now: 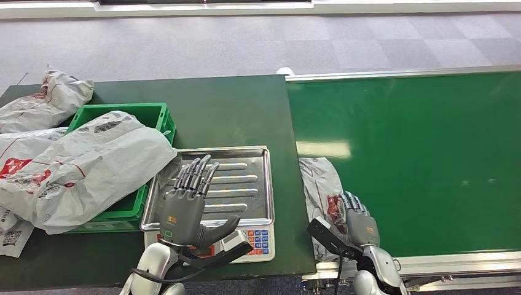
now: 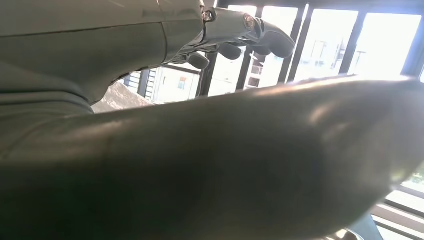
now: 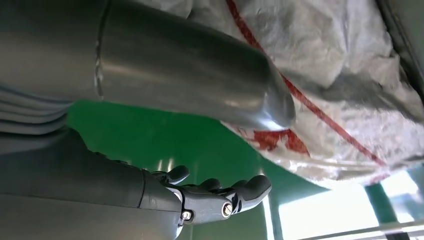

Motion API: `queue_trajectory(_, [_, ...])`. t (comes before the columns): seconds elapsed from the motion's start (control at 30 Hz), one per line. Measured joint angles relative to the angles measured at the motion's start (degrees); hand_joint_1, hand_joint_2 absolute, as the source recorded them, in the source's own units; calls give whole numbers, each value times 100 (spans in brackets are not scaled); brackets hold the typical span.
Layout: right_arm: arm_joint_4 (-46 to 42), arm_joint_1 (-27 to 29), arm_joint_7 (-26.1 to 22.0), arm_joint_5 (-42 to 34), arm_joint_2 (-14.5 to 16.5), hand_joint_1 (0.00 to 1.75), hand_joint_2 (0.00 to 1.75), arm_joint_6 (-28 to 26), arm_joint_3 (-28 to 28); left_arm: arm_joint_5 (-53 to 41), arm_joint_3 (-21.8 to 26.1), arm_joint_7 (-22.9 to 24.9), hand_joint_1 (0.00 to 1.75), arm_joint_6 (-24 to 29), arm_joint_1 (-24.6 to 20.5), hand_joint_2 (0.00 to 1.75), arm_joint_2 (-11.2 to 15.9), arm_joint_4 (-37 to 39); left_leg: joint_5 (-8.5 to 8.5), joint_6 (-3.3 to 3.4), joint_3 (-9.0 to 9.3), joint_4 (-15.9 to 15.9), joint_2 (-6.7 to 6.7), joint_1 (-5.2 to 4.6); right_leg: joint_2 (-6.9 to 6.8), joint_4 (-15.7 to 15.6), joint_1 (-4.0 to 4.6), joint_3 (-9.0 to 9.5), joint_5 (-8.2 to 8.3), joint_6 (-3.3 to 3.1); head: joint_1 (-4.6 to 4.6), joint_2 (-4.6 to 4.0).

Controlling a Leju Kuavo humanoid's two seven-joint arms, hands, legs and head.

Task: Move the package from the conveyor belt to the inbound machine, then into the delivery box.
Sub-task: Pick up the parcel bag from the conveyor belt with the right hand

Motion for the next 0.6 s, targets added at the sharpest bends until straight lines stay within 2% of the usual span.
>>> queue_trajectory(0.27, [534, -409, -269, 56, 92, 0, 0, -20, 60, -13, 0, -8, 0, -70, -24, 0, -9, 27, 1, 0, -35, -1, 2, 0, 2, 1, -6, -2, 1, 0, 0, 0])
queue_trajectory(0.6, [935, -1110, -473, 175, 320, 0, 0, -133, 634, -34, -6, 1, 0, -128, -67, 0, -42, 35, 14, -7, -3, -1, -9, 0, -1, 4, -4, -6, 6, -1, 0, 0])
